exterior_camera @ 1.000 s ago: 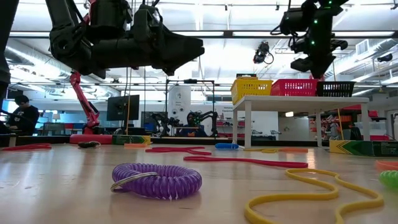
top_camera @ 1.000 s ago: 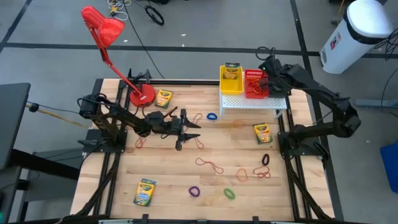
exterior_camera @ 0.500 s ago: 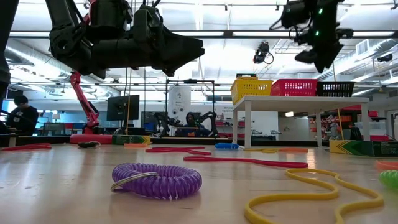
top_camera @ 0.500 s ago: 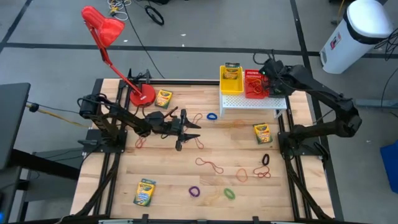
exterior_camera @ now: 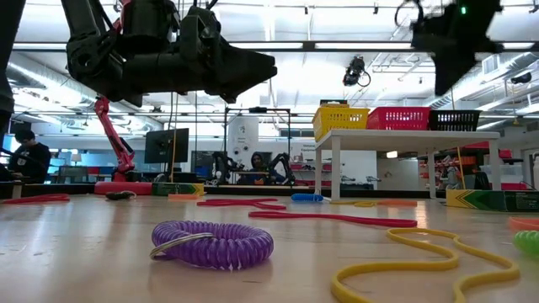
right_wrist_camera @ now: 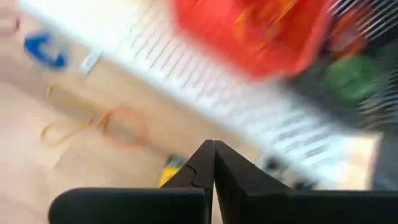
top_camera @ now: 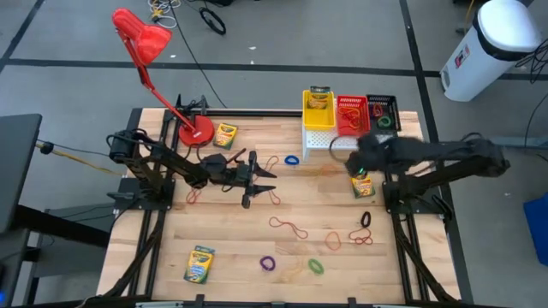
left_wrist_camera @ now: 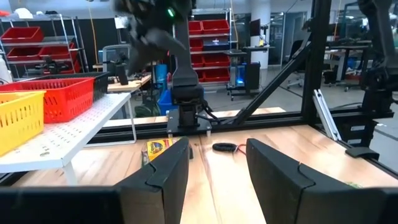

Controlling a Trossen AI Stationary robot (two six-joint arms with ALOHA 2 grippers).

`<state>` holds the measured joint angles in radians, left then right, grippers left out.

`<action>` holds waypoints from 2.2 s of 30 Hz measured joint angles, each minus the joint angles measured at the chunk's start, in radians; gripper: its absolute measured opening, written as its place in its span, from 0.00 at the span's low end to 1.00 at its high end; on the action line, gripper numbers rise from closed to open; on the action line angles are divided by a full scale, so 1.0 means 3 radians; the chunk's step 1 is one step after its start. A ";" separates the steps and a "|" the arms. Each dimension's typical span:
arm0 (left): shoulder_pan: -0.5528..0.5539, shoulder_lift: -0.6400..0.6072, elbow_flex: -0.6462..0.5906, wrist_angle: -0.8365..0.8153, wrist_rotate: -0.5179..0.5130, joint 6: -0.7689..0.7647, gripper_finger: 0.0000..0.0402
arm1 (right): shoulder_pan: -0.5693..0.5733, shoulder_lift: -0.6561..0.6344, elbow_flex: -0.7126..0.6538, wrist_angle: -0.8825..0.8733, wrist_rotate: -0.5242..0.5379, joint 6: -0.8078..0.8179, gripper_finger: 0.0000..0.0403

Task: Pick & Place Office Desk Supplies
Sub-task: Put the yellow crayon box on the yellow basket

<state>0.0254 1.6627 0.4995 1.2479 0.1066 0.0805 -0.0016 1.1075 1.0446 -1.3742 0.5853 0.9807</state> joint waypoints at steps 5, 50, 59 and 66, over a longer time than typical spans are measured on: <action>0.0000 0.0000 0.0000 -0.0086 0.0000 0.0002 0.42 | 0.0226 0.0216 -0.0644 0.0446 -0.0391 0.0502 0.01; 0.0000 0.0001 0.0001 -0.0291 -0.0001 -0.0009 0.42 | 0.0483 0.0911 -0.0612 0.1257 -0.1044 -0.0034 0.20; 0.0000 0.0001 0.0001 -0.0293 -0.0001 0.0073 0.42 | -0.0093 0.0912 -0.0645 0.1663 -0.1500 -0.2788 0.37; 0.0000 0.0001 0.0003 -0.0393 -0.0001 0.0058 0.42 | -0.0319 0.1033 -0.0662 0.1688 -0.1729 -0.3778 0.39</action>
<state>0.0254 1.6630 0.5003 1.1299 0.1062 0.0978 -0.0974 1.4174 0.8459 -0.8678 0.0668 -0.1528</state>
